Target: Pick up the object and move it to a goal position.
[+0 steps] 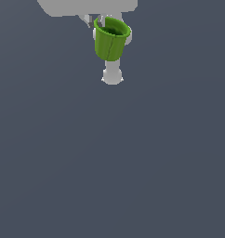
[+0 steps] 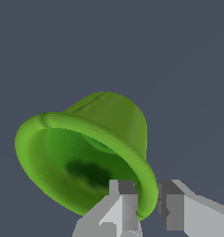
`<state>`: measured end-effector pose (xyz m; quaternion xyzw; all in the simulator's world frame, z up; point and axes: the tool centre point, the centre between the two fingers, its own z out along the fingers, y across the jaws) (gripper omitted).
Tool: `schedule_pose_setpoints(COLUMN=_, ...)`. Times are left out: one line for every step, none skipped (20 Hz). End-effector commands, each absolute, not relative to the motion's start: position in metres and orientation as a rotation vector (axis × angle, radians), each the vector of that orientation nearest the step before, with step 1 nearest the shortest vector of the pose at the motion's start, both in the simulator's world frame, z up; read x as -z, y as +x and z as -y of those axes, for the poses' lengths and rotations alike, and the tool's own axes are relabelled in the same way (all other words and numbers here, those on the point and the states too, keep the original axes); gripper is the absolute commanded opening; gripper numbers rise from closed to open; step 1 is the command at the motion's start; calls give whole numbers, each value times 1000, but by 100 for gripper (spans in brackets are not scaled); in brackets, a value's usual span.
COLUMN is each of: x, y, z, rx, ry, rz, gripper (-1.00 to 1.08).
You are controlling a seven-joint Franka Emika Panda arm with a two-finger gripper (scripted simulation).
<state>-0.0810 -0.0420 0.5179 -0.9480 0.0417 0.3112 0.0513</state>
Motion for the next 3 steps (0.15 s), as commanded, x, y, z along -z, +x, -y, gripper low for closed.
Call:
schedule_pose_setpoints(x=-520, y=-81, z=42, rx=-945, ry=-2886, rz=-127, gripper=-100)
schedule_pose_setpoints(x=-520, y=-81, z=42, rx=-945, ry=-2886, rz=-127, gripper=-100)
schedule_pose_setpoints(x=-520, y=-81, z=42, rx=-945, ry=-2886, rz=-127, gripper=-100)
